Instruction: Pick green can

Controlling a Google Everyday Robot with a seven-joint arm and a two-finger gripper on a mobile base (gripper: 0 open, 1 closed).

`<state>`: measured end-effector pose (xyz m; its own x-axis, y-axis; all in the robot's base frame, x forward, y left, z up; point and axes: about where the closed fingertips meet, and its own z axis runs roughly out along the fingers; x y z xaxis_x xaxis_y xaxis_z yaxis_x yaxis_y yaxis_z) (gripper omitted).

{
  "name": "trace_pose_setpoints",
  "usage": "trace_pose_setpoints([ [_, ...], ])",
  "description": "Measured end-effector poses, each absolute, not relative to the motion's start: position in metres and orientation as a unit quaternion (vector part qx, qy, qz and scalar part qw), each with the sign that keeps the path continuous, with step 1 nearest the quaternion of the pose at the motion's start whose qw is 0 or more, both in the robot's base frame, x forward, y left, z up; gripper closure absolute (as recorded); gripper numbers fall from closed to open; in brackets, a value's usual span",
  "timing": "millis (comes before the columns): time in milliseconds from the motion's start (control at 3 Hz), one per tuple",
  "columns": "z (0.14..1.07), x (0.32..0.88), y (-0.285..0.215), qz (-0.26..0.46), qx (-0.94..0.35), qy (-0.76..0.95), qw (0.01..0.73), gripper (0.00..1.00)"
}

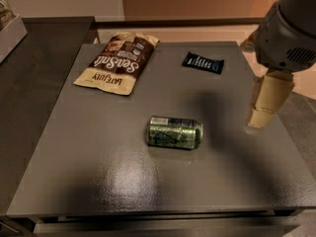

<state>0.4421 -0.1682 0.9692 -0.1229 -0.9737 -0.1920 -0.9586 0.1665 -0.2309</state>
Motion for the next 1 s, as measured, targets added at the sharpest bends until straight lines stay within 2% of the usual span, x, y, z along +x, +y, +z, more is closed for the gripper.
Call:
trace_pose_setpoints([
  [1000, 0.914, 0.422, -0.089, 0.003, -0.686, 0.721, 0.098, 0.00],
])
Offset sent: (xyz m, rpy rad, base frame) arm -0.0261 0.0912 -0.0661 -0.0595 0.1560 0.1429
